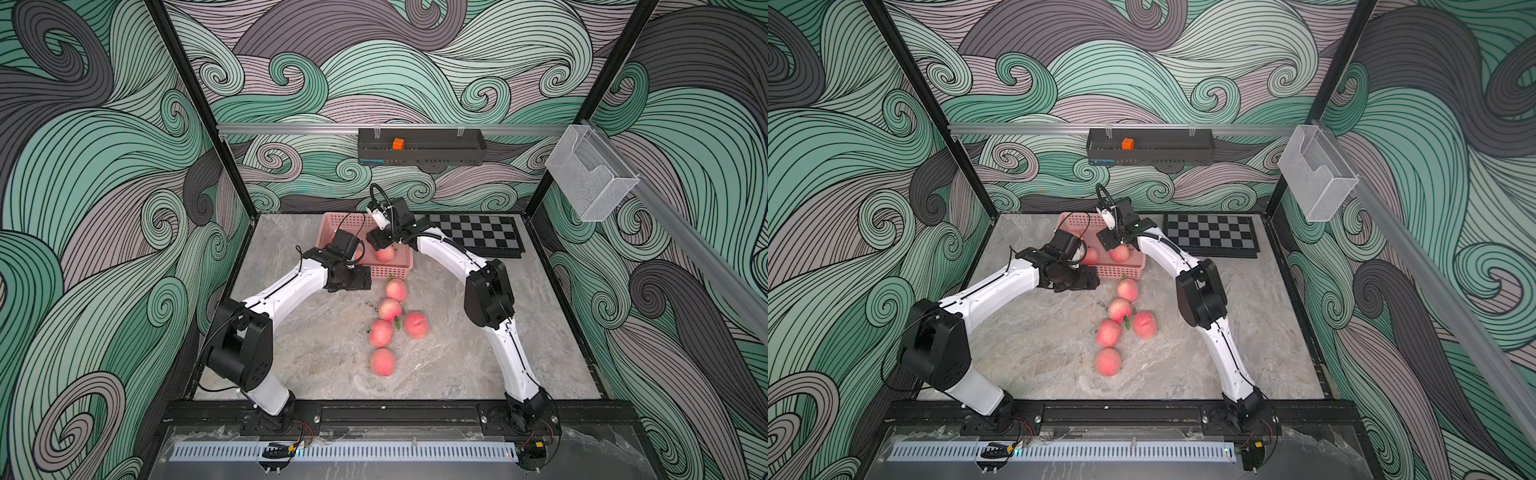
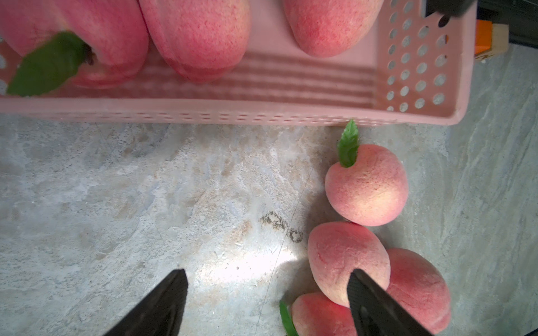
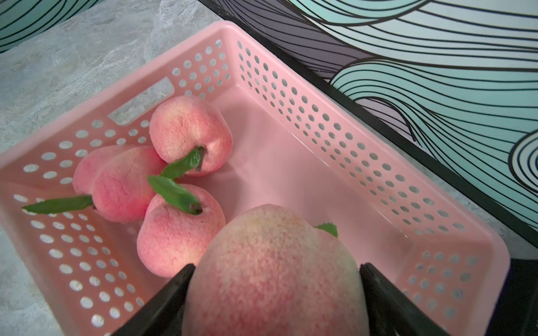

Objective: Put the peaches into the basket
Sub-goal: Place the peach in the basket.

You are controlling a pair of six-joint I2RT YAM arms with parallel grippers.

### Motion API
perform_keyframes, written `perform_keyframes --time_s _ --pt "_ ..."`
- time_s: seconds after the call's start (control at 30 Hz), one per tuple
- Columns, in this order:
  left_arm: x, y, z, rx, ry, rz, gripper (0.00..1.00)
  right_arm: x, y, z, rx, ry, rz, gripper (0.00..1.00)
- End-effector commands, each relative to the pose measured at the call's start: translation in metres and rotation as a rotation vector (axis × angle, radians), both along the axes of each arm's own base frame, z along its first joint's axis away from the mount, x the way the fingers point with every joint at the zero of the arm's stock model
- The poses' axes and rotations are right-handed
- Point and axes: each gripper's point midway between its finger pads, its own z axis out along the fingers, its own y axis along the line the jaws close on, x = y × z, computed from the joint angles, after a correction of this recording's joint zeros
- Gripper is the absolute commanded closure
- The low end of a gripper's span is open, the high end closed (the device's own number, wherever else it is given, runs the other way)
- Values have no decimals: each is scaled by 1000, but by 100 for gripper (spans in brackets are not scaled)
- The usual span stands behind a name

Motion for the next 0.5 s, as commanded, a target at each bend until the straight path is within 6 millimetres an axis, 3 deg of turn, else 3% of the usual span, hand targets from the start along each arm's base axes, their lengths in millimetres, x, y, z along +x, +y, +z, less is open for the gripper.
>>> perform_keyframes --time_s 0.0,0.47 --pt "6 0 5 -6 -16 -2 13 4 9 -9 -11 -14 40 14" --pt "9 -1 -4 -34 0 13 13 11 14 -41 -29 2 64 14"
